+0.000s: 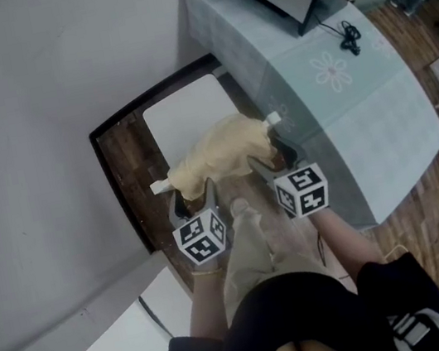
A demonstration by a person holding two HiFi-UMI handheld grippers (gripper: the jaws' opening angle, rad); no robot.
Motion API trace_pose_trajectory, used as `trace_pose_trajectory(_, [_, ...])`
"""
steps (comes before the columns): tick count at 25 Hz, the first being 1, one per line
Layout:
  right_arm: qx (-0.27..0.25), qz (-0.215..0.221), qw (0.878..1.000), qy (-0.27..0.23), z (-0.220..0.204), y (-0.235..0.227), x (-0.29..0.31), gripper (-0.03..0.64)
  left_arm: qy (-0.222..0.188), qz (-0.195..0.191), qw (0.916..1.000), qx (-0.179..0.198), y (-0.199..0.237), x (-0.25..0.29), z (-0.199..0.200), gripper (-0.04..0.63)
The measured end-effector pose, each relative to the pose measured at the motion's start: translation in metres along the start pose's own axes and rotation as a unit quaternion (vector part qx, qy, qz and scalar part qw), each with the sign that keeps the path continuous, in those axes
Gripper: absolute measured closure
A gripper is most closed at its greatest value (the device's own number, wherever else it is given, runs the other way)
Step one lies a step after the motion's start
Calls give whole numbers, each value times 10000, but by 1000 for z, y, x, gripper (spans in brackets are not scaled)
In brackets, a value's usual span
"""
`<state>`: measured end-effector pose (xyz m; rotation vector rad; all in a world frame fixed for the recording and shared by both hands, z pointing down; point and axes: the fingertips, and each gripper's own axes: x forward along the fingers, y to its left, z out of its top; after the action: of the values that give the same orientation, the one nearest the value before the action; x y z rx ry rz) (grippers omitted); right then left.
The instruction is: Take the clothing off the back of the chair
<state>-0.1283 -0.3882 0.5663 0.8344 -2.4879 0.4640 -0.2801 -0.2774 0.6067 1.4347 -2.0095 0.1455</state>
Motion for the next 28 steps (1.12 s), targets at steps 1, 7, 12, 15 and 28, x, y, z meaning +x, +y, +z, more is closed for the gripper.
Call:
trace_pose_trajectory(1, [-27, -58, 10000, -7, 1, -2, 4, 303, -17, 25, 10000, -15, 0, 4, 1, 246])
trace_pose_trajectory(7, [-42, 20, 9998, 211, -6, -5, 26, 263, -101, 197, 9997, -46, 4, 19, 1, 229])
trace_pose_trajectory(12, [-36, -88, 9997, 228, -8, -7, 36, 252, -130, 270, 9995, -116, 6, 27, 3, 227])
trace_pose_trajectory(15, [56, -140, 9996, 229, -9, -6, 41, 252, -167, 335, 9993, -93, 7, 28, 3, 227])
trace_pose_trajectory(28, [263, -332, 9987, 273, -11, -8, 49, 253, -204, 496, 9980, -322, 10, 27, 3, 244])
